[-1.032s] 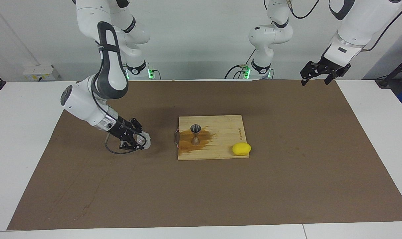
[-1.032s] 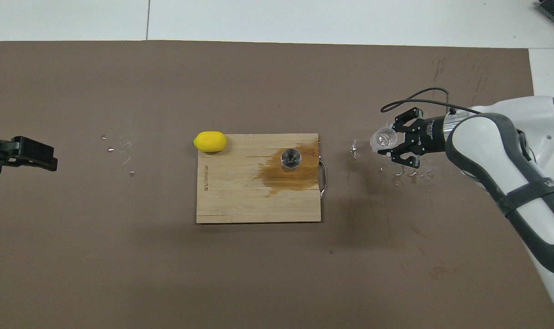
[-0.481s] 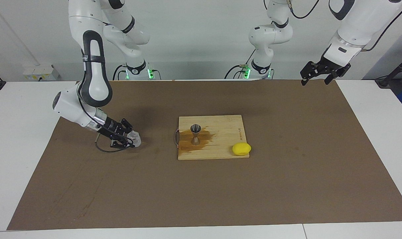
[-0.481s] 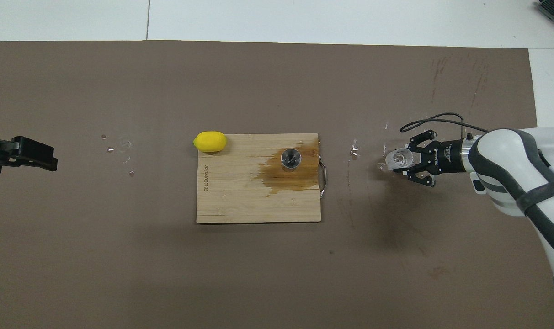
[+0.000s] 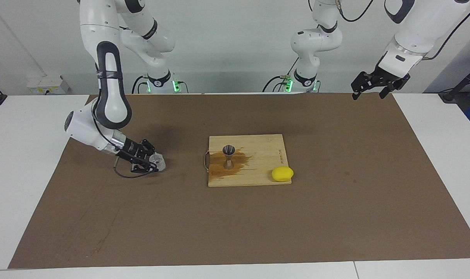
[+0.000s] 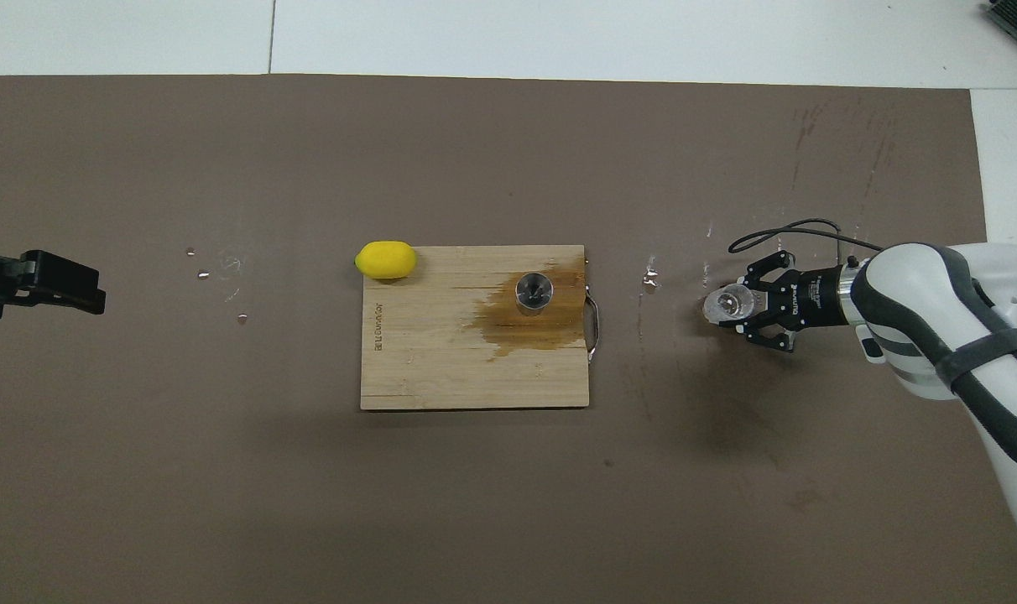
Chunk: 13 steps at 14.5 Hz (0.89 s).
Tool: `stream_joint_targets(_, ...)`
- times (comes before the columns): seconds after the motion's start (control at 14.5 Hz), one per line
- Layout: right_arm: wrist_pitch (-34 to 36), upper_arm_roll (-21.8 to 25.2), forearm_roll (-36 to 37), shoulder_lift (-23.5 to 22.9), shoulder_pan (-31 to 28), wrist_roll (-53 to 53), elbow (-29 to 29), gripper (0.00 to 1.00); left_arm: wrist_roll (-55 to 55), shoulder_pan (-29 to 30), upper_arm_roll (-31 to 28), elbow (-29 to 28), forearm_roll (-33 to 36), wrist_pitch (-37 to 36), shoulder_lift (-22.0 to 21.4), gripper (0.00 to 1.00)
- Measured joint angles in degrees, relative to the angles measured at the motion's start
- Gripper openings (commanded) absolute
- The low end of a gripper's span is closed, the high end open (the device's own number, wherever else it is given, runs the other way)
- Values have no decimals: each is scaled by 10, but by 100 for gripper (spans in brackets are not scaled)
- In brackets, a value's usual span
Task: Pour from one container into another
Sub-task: 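Carry the glass cup back and lower it onto the table, then open the right gripper to release the glass cup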
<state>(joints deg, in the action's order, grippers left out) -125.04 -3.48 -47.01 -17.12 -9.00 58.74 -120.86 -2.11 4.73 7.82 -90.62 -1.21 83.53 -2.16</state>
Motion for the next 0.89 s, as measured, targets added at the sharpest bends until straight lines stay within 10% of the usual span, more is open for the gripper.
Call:
stream_joint_targets(0.21,0,0,-13,0,0,-13,-12,0,0,0,0,0,0,0,0,100)
stream_joint_targets(0.34,0,0,-14,0,0,-19,-16,98,0,0,0,0,0,0,0,100)
stream_joint_targets(0.89,0,3,9,26,-9,-40,-22,100,0,0,0,0,0,0,0,100)
